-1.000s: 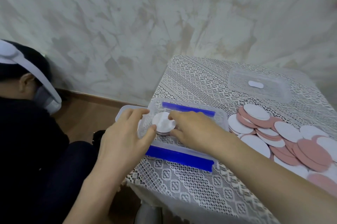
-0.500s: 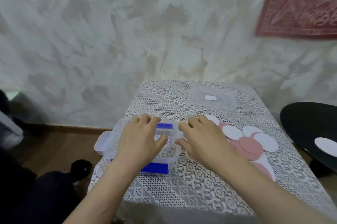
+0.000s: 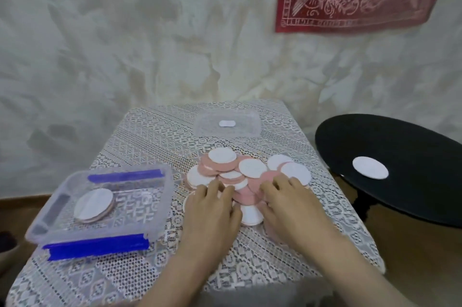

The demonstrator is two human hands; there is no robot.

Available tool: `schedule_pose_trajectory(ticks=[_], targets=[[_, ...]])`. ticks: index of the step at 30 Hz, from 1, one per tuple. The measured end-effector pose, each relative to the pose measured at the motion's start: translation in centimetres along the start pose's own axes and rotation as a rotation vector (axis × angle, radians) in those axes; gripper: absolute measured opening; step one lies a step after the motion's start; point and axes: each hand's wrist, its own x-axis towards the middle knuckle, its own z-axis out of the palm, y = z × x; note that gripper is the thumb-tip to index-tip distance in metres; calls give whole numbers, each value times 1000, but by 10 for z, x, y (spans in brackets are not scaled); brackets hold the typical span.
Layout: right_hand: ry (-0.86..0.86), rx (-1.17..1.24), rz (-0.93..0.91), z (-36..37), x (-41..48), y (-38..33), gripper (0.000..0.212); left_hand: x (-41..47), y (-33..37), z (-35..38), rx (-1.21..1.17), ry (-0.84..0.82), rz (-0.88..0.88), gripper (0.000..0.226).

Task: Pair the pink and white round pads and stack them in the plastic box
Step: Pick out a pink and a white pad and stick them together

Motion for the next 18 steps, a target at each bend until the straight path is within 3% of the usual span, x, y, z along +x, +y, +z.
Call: schedule_pose_trajectory(ticks=[3, 13, 18], targets=[[17, 96, 25, 7, -5, 7, 31, -2, 4, 4, -20, 22, -11, 34], [-173, 382, 102, -10, -8, 39, 34, -6, -1, 7, -40, 101, 22, 37], [-263, 410, 162, -14, -22, 45, 52, -16, -4, 5, -71, 109, 52, 39]])
